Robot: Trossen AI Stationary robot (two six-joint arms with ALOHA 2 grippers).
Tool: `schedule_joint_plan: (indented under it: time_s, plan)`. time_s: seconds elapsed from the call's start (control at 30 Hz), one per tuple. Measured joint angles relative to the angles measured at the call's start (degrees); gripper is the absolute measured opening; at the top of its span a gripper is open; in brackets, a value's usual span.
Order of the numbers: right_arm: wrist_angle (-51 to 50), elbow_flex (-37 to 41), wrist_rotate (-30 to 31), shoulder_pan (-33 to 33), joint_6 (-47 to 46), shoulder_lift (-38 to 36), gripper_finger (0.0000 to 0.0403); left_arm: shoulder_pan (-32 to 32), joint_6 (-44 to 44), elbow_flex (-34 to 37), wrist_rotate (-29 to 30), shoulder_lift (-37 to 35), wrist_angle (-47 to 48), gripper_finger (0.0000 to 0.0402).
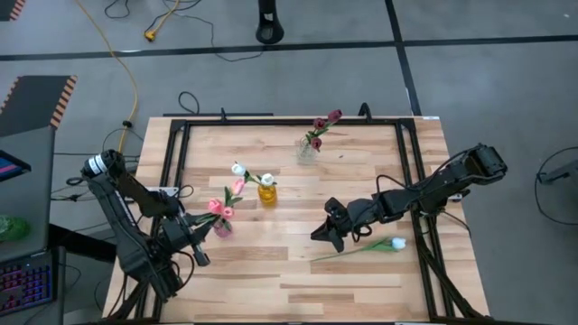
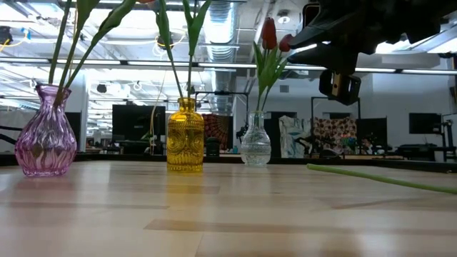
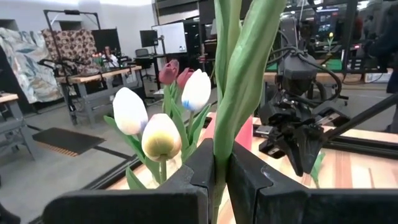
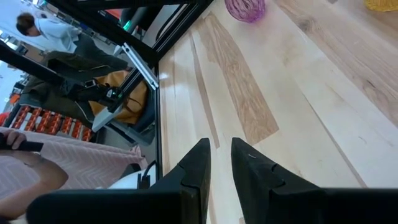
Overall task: Sort flowers into vase by color
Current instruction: Put the pink flower into the purple vase
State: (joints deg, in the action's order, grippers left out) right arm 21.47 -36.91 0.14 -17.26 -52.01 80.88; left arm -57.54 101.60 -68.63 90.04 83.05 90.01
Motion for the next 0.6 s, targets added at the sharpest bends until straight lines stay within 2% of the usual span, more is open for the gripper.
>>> schedule_joint_plan:
  time_s: [0.3, 0.6]
  plan:
    - [0.0, 0.0, 0.0, 0.0, 0.0, 0.0, 0.0093, 0.0, -7.1, -2.9, -0.2, 0.0, 0.0, 0.0015]
    - [0.0, 0.0, 0.0, 0.0, 0.0, 0.0, 0.0093, 0.0, -3.5, 1.2, 0.0, 0.0, 0.0, 0.0015]
